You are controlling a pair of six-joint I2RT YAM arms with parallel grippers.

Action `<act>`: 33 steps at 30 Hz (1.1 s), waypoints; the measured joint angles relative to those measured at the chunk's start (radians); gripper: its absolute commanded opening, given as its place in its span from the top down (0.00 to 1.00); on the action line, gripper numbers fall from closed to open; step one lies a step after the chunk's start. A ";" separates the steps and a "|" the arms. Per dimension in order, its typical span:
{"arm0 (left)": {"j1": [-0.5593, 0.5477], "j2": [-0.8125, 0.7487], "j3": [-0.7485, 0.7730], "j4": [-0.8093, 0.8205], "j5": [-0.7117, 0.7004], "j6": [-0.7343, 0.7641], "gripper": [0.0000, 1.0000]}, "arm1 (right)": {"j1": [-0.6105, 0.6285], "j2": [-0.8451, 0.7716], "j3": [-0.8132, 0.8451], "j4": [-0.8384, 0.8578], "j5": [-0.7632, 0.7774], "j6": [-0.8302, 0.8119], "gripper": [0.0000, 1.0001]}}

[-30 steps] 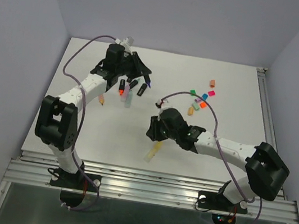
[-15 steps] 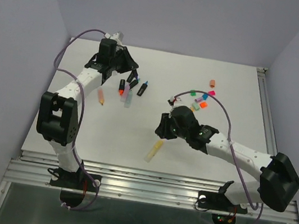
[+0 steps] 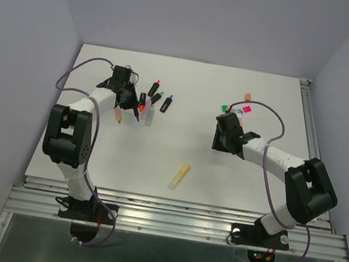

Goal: Open the pen caps

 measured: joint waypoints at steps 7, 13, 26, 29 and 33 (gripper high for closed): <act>0.037 0.064 0.000 -0.001 -0.005 0.017 0.55 | -0.023 0.102 0.075 0.002 0.039 -0.016 0.77; 0.041 0.077 0.000 0.002 0.003 0.034 0.26 | -0.025 0.119 0.090 -0.004 0.053 -0.015 0.53; 0.034 -0.148 -0.098 0.051 0.094 0.030 0.01 | -0.025 0.054 0.095 -0.026 0.009 -0.004 0.00; 0.014 -0.273 -0.137 0.072 0.077 0.001 0.01 | -0.013 0.008 0.095 -0.051 -0.018 0.035 0.00; -0.019 -0.400 -0.185 0.096 0.044 -0.051 0.01 | 0.088 -0.037 0.095 -0.109 0.032 0.147 0.00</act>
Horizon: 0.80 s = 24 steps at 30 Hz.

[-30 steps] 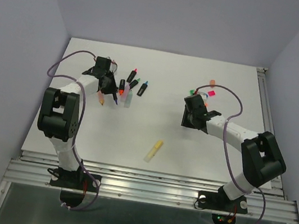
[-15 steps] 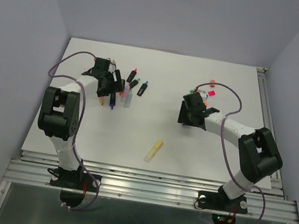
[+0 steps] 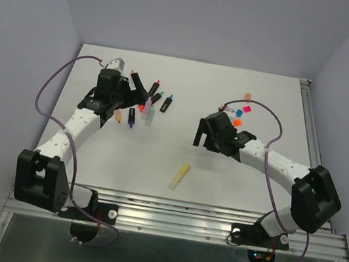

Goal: Open the pen caps

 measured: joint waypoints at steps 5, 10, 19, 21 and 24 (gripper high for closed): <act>-0.050 -0.058 -0.057 0.013 -0.044 -0.059 0.01 | 0.167 -0.006 -0.024 -0.010 0.020 0.169 0.00; -0.097 -0.052 -0.078 0.006 -0.073 -0.080 0.01 | 0.262 0.067 -0.024 -0.025 0.072 0.288 0.06; -0.135 -0.052 -0.087 0.008 -0.102 -0.087 0.01 | 0.350 0.197 0.016 -0.116 0.145 0.429 0.33; -0.137 -0.052 -0.089 0.008 -0.106 -0.087 0.01 | 0.357 0.209 0.031 -0.131 0.154 0.451 0.39; -0.137 -0.052 -0.089 0.008 -0.111 -0.087 0.01 | 0.365 0.222 0.046 -0.145 0.158 0.475 0.47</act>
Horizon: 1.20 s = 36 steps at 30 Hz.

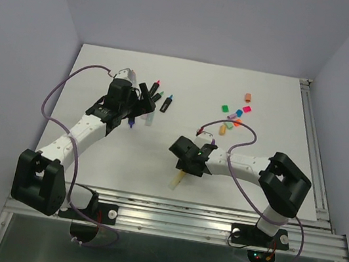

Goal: Open the pen caps

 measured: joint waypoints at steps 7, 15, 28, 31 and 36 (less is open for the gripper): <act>0.000 0.000 0.000 0.000 -0.006 0.000 0.01 | 0.014 0.022 0.023 -0.027 0.001 0.038 0.53; 0.000 0.000 -0.001 0.000 -0.010 0.004 0.01 | 0.035 0.040 0.048 -0.061 0.002 0.080 0.67; 0.000 -0.015 -0.057 0.079 0.156 0.055 0.01 | 0.032 0.056 0.082 -0.080 0.133 0.046 0.99; -0.001 -0.015 -0.083 0.134 0.268 0.072 0.01 | 0.008 0.013 0.082 -0.064 0.153 -0.003 0.99; -0.023 -0.015 -0.140 0.280 0.483 0.087 0.01 | -0.126 -0.196 0.053 0.083 0.131 -0.106 0.99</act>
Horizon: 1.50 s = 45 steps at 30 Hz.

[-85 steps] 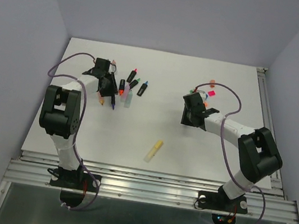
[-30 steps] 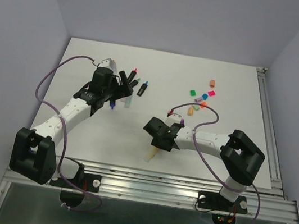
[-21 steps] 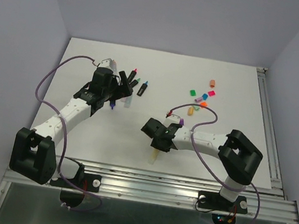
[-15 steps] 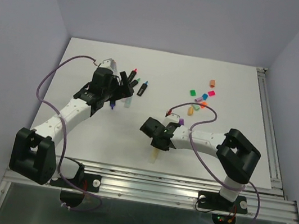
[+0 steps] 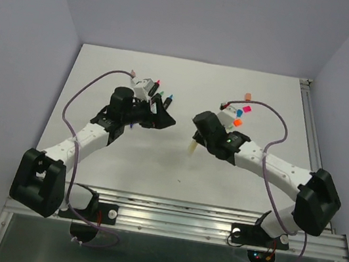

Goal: Open the pen caps

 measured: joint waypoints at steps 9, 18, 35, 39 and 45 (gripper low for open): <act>-0.184 0.082 -0.010 0.199 0.195 0.006 0.01 | -0.085 -0.125 -0.001 0.138 -0.077 -0.105 0.99; -0.215 0.223 0.032 0.289 0.237 -0.013 0.07 | -0.089 -0.126 -0.001 0.174 -0.166 -0.115 0.99; -0.232 0.247 0.045 0.303 0.210 -0.064 1.00 | -0.097 -0.120 -0.001 0.262 -0.181 -0.112 0.99; -0.239 0.214 0.000 0.304 0.133 -0.093 1.00 | -0.101 -0.082 0.003 0.285 -0.183 -0.112 0.99; -0.241 0.129 -0.089 0.319 -0.043 -0.158 1.00 | -0.098 0.035 0.097 0.292 -0.200 -0.129 0.99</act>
